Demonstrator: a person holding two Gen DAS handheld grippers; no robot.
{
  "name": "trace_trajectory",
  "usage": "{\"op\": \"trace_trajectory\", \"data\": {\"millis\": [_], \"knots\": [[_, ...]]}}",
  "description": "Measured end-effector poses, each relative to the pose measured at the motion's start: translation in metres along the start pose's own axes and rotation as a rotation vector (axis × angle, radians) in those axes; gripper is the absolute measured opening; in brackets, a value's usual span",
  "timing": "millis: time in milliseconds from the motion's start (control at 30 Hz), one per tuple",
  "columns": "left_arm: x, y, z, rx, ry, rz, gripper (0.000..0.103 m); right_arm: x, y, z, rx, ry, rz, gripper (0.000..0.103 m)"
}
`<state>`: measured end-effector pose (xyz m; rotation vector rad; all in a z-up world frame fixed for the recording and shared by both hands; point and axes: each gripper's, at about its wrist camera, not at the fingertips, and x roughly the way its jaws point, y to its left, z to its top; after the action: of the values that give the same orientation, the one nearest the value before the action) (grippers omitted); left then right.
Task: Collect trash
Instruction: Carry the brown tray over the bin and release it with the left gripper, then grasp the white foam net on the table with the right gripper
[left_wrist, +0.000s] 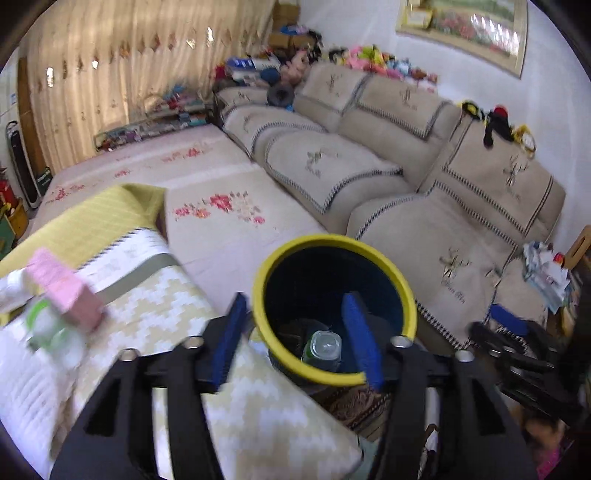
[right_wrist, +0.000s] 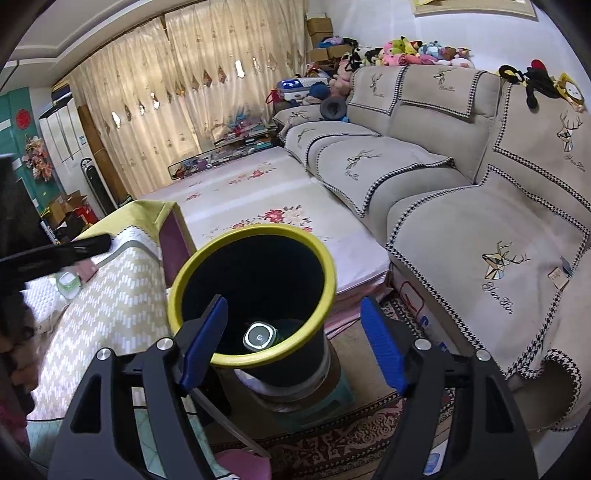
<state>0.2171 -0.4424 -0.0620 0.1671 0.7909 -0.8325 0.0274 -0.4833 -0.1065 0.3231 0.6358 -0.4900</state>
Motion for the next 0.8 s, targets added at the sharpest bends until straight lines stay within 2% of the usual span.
{"op": "trace_trajectory", "data": {"millis": [100, 133, 267, 433, 800], "knots": [[-0.053, 0.012, -0.022, -0.018, -0.077, 0.048, 0.090, 0.002, 0.011, -0.004, -0.015, 0.012, 0.022, 0.071], [-0.069, 0.016, -0.030, -0.027, -0.097, 0.070, 0.092, 0.003, 0.017, -0.005, -0.025, 0.019, 0.030, 0.071], [-0.125, 0.045, -0.060, -0.076, -0.153, 0.134, 0.096, 0.004, 0.042, -0.014, -0.061, 0.038, 0.063, 0.072], [-0.199, 0.096, -0.106, -0.184, -0.225, 0.289, 0.097, 0.009, 0.085, -0.024, -0.127, 0.070, 0.128, 0.072], [-0.322, 0.191, -0.198, -0.379, -0.307, 0.546, 0.098, 0.003, 0.235, -0.060, -0.363, 0.152, 0.396, 0.072]]}}
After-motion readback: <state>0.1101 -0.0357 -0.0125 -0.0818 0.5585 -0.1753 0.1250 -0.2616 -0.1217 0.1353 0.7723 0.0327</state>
